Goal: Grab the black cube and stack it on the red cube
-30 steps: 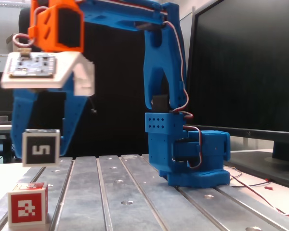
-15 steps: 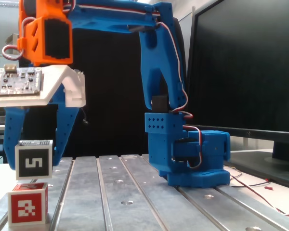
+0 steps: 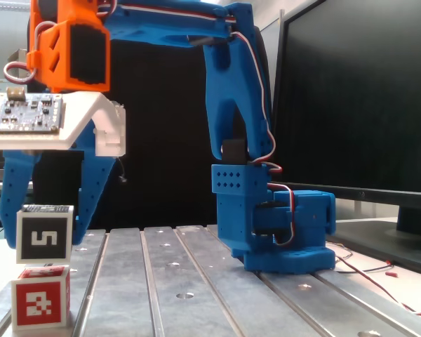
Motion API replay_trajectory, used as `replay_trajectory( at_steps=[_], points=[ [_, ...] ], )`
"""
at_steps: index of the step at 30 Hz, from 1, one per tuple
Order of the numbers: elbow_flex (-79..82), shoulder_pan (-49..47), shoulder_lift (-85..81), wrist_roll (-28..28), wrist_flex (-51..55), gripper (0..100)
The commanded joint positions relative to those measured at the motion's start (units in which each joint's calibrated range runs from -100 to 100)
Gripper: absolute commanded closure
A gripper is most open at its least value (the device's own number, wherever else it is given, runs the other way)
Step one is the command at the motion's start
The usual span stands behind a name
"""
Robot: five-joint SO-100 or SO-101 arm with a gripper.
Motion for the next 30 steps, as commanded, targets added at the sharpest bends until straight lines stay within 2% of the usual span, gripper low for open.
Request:
replay_trajectory(
  at_steps=[1,30],
  points=[
    [-2.2,0.2,-0.4,-0.2,-0.7,81],
    [-2.6,0.4,3.1,-0.2,-1.3,81]
  ],
)
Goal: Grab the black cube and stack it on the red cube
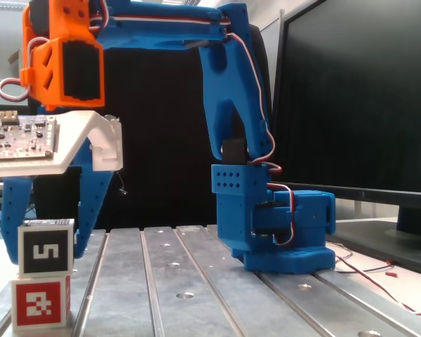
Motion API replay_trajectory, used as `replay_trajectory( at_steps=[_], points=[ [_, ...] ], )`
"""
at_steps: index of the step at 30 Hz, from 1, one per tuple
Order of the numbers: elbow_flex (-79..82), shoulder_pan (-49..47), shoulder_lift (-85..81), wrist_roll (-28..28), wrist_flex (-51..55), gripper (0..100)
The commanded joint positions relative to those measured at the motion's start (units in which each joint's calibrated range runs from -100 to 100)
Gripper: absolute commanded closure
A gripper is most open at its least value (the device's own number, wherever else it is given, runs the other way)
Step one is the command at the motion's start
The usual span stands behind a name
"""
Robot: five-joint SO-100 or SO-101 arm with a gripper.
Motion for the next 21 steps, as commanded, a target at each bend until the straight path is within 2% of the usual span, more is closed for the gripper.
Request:
replay_trajectory(
  at_steps=[1,21],
  points=[
    [-2.2,0.0,-0.3,0.0,-0.4,81],
    [-2.2,0.2,-0.4,0.0,-0.6,80]
  ],
)
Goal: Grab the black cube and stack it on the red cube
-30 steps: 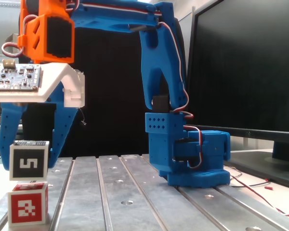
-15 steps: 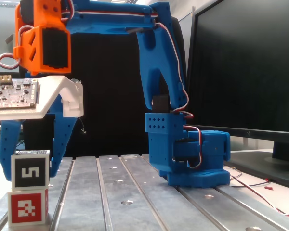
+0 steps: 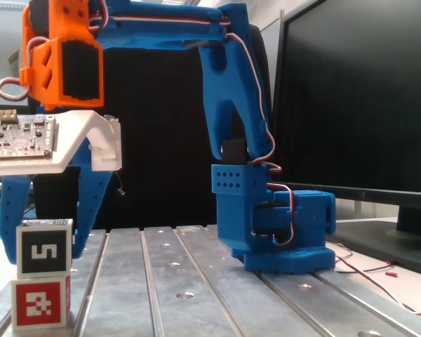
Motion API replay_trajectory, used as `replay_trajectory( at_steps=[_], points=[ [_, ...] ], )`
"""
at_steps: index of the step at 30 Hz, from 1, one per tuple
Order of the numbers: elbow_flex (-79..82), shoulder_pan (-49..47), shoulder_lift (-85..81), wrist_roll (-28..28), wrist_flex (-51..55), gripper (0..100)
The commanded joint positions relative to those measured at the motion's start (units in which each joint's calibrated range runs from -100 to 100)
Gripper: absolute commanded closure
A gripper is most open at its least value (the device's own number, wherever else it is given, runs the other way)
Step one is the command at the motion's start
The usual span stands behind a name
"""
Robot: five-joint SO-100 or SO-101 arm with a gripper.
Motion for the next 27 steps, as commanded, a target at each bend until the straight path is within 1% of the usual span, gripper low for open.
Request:
replay_trajectory(
  at_steps=[1,6,10,13,20,27],
  points=[
    [-2.2,0.1,-0.4,-0.1,-0.5,80],
    [-2.2,0.2,-0.4,-0.1,-0.5,70],
    [-2.2,0.2,-0.5,-0.1,0.0,67],
    [-2.3,0.2,-0.5,-0.1,0.5,66],
    [-10.5,-0.1,0.1,-0.1,9.8,67],
    [-14.8,-0.1,-0.4,0.2,14.8,67]
  ],
)
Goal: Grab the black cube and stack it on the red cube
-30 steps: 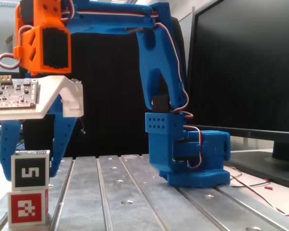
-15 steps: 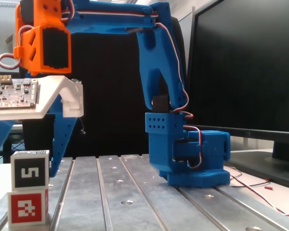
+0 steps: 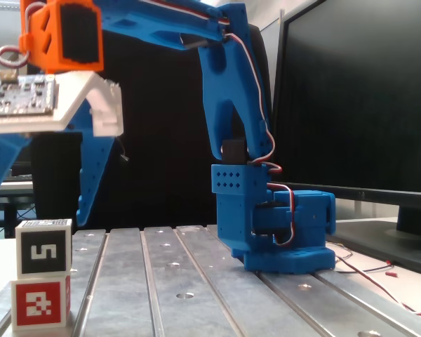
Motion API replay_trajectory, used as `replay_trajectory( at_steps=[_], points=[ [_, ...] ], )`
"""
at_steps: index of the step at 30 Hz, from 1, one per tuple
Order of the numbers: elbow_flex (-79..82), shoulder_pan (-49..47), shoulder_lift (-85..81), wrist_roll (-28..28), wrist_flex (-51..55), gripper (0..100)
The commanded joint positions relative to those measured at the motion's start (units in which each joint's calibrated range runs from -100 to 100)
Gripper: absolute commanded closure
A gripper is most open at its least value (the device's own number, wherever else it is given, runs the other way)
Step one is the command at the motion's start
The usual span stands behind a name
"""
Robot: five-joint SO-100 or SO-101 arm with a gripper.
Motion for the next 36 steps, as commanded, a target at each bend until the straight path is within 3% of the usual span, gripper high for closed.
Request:
replay_trajectory(
  at_steps=[1,14,20,26,36],
  points=[
    [-3.3,-0.1,-1.0,0.5,2.2,67],
    [0.0,3.5,-8.3,5.6,6.3,67],
    [7.8,8.4,-14.3,10.1,5.1,73],
    [19.9,12.6,-22.5,13.0,-0.7,77],
    [51.3,15.9,-43.1,15.3,-19.2,77]
  ],
)
